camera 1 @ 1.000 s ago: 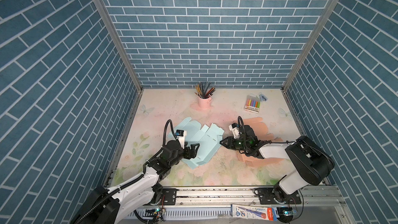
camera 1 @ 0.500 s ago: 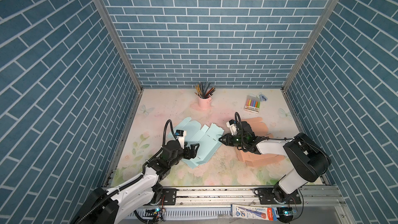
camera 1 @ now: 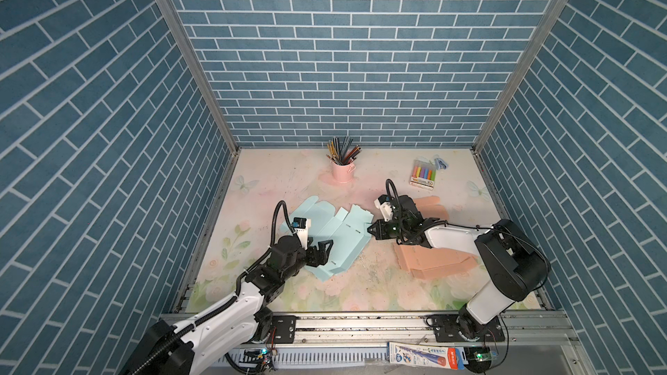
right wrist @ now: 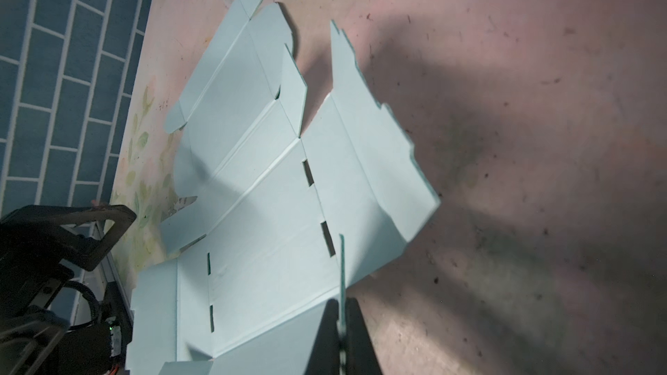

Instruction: Fold the paper box

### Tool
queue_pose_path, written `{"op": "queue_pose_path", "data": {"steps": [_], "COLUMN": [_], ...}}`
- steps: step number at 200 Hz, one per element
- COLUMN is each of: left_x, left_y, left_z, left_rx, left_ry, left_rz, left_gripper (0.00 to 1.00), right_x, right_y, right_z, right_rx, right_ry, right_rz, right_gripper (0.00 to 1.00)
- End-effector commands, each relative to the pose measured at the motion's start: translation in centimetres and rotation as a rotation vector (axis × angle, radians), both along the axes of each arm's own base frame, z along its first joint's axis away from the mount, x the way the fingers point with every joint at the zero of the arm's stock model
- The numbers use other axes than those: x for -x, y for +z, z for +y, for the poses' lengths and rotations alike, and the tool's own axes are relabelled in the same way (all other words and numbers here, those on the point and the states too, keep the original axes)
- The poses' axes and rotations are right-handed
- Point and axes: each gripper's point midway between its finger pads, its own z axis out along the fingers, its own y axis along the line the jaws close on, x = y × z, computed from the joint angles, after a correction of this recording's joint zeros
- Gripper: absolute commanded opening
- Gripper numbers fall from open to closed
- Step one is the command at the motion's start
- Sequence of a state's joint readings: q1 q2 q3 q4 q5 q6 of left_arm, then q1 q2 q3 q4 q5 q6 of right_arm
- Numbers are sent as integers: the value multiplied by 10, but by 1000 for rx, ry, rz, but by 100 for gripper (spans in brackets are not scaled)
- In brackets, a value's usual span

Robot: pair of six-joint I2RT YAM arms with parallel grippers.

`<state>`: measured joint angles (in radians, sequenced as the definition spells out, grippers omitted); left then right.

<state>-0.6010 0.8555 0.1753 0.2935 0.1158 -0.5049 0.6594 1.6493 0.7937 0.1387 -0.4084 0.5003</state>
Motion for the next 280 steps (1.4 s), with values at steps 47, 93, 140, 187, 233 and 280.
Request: {"op": "queue_pose_path", "data": {"steps": [47,93,140,187,233,280], "left_x": [-5,-9,-10,-9,-11,-11], "left_y": [4,1,7,5,6,7], "left_z": [2,0,-4,-1,-2,-1], "left_rx": [-1,-13,7,-4,2,6], "left_ry": [28,31,25,32,32,29], "left_rz": [-8,11,6,7,-3,-21], "left_gripper": [87,86,87,87,87,87], "right_x": [-8,-23,-37,-75,-77,-23], "right_y": [2,11,14,17,63,66], "right_z": [-6,2,18,7,-9,-10], "right_rx": [183,212,183,239,183,-9], "right_ry": [341,506,622,502,224,7], "right_rz": [-128,-238,-284,-282,-280,-78], "right_gripper": [0,1,4,16,56,66]}}
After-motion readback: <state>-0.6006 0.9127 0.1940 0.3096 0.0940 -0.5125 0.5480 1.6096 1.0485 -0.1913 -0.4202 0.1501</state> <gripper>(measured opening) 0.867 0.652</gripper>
